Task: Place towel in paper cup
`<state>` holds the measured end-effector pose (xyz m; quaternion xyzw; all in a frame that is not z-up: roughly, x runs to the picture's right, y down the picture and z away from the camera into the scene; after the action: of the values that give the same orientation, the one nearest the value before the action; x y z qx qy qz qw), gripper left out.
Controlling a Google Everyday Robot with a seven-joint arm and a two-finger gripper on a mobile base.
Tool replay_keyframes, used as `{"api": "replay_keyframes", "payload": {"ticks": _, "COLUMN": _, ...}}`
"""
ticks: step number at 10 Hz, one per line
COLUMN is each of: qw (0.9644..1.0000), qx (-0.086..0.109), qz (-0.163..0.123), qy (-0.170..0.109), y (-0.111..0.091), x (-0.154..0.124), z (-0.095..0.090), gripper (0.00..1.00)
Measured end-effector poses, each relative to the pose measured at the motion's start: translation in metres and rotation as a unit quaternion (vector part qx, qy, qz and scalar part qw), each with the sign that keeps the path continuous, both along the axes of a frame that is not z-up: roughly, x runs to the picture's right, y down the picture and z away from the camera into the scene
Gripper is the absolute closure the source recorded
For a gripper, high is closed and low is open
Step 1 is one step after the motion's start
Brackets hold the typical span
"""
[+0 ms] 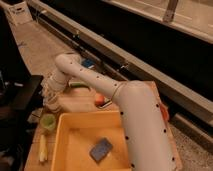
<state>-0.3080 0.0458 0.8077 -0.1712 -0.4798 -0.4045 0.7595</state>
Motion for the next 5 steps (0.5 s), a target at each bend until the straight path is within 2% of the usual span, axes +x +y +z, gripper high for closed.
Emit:
{"api": "replay_keyframes", "payload": {"ticks": 3, "qw": 0.9997, "qx": -0.022, "qz": -0.003, "qy": -0.005, "y": 0.011, "x": 0.0, "z": -0.001, "gripper": 0.26}}
{"api": "replay_keyframes", "payload": {"ticks": 5, "qw": 0.9996, "qx": -0.027, "qz": -0.006, "qy": -0.004, "y": 0.015, "x": 0.001, "z": -0.003, "gripper": 0.25}}
